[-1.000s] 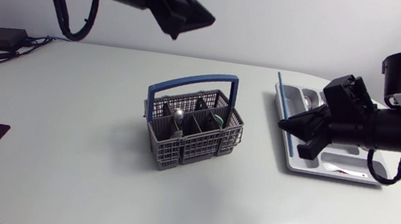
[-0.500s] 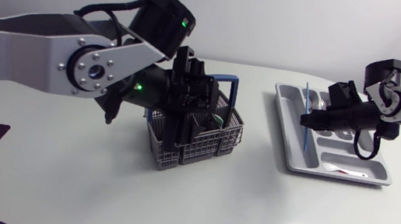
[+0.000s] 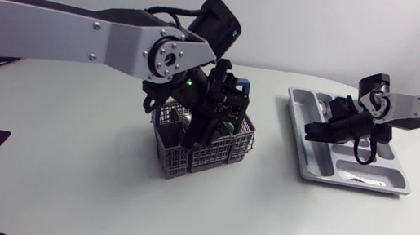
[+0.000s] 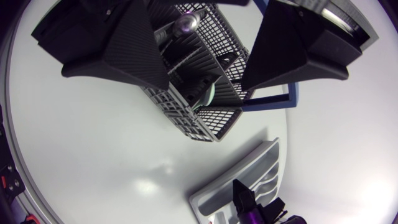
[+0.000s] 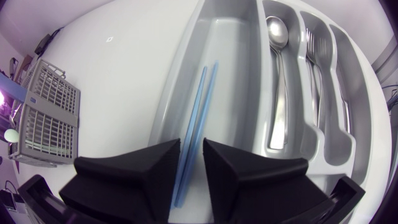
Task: Unload the cutlery basket into the drawer organizer.
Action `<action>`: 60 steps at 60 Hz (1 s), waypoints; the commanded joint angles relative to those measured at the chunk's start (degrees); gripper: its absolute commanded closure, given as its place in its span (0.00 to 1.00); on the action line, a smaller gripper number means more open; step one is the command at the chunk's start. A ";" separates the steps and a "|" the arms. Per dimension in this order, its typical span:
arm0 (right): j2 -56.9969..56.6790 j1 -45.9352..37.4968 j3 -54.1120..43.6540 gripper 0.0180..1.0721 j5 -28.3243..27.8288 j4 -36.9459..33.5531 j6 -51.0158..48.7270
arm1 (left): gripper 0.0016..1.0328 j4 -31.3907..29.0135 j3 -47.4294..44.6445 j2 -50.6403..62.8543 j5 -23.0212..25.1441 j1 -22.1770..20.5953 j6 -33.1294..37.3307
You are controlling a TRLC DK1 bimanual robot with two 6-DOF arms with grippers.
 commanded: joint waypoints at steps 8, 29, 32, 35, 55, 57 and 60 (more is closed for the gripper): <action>-2.59 0.61 -3.75 0.26 0.55 -0.17 -1.56 | 0.33 -1.72 4.76 5.94 -0.34 1.13 5.07; -11.82 4.13 -11.58 0.20 1.17 2.73 -3.76 | 0.55 -8.05 16.19 14.90 -0.34 2.27 7.54; -12.52 4.39 -12.10 0.20 1.35 2.99 -4.02 | 0.59 -8.75 16.89 15.43 -0.34 2.36 7.80; -12.96 4.65 -12.63 0.20 1.35 3.17 -4.11 | 0.61 -8.93 17.24 15.78 -0.25 2.36 7.98; -20.35 7.55 -18.78 0.17 3.63 4.75 -5.52 | 0.83 -8.84 16.01 16.92 -0.34 1.57 8.24; -20.79 7.90 -19.14 0.17 3.98 4.84 -5.52 | 0.85 -8.75 15.75 16.92 -0.34 1.40 8.15; -21.40 8.26 -19.57 0.17 4.16 4.84 -5.60 | 0.90 -8.67 15.22 16.66 -0.60 1.13 7.98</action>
